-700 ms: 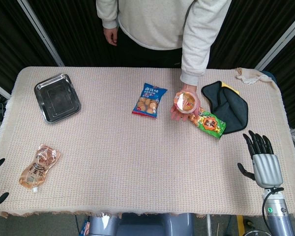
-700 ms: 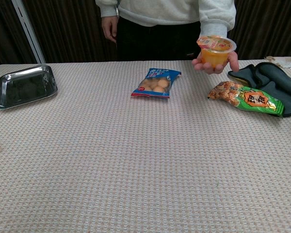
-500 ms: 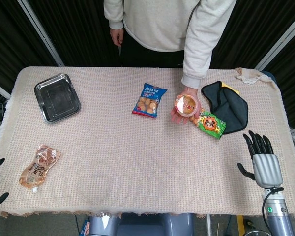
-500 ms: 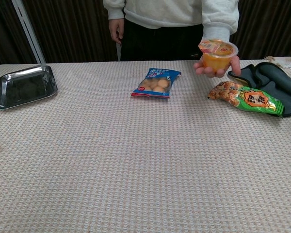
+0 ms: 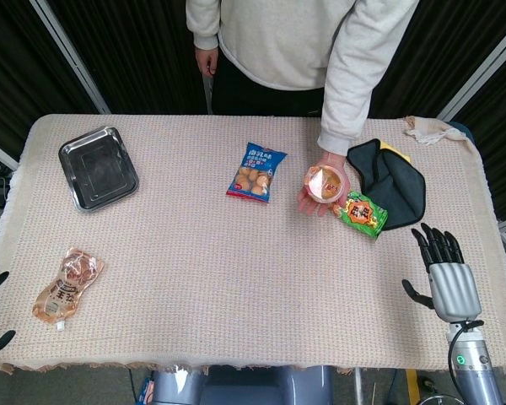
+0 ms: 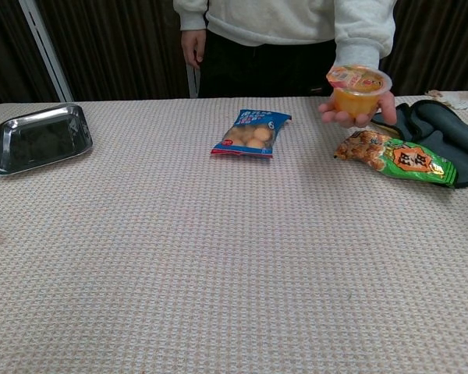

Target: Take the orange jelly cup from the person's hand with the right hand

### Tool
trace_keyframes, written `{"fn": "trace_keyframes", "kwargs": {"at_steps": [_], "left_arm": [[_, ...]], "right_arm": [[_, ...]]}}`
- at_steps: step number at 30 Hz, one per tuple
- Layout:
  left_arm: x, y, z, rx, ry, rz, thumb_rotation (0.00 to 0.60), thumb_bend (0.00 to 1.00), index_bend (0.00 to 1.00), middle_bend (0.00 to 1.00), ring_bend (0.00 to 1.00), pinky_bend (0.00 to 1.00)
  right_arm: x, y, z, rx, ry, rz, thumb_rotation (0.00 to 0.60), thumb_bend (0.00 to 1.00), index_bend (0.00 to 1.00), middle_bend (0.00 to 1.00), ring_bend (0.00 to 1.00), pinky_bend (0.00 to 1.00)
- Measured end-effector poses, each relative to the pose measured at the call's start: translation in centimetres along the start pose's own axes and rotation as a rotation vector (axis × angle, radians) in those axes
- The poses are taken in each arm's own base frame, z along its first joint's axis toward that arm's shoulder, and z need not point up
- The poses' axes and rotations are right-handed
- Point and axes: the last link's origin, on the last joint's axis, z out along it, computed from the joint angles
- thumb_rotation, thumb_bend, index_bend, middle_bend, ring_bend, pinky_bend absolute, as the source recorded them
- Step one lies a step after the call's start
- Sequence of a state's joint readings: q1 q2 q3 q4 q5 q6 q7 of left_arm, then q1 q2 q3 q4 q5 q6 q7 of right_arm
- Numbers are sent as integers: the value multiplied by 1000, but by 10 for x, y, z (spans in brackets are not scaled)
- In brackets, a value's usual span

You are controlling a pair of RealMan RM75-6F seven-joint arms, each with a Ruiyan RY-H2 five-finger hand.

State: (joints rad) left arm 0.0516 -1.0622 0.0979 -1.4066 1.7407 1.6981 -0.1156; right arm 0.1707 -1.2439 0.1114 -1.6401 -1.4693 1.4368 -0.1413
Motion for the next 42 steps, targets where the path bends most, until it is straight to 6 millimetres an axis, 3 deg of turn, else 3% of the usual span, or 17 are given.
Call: {"fn": "trace_keyframes", "kwargs": {"at_steps": [4, 14, 21, 32, 42], "left_arm": [[0, 1, 0, -8, -2, 10, 600, 211, 0, 0, 0, 0], [0, 1, 0, -9, -1, 13, 600, 211, 0, 0, 0, 0], [0, 0, 0, -8, -6, 11, 600, 212, 0, 0, 0, 0], [0, 0, 0, -5, -12, 8, 600, 212, 0, 0, 0, 0], [0, 0, 1, -4, -12, 5, 600, 211, 0, 0, 0, 0]], "right_arm": [[9, -15, 16, 17, -19, 38, 600, 181, 55, 0, 0, 0], [41, -64, 85, 3, -111, 139, 600, 176, 56, 0, 0, 0], [50, -100, 123, -8, -197, 170, 600, 167, 53, 0, 0, 0], [42, -159, 169, -16, -315, 176, 600, 165, 42, 0, 0, 0], [22, -168, 177, -1, -392, 140, 600, 160, 4, 0, 0, 0]]}}
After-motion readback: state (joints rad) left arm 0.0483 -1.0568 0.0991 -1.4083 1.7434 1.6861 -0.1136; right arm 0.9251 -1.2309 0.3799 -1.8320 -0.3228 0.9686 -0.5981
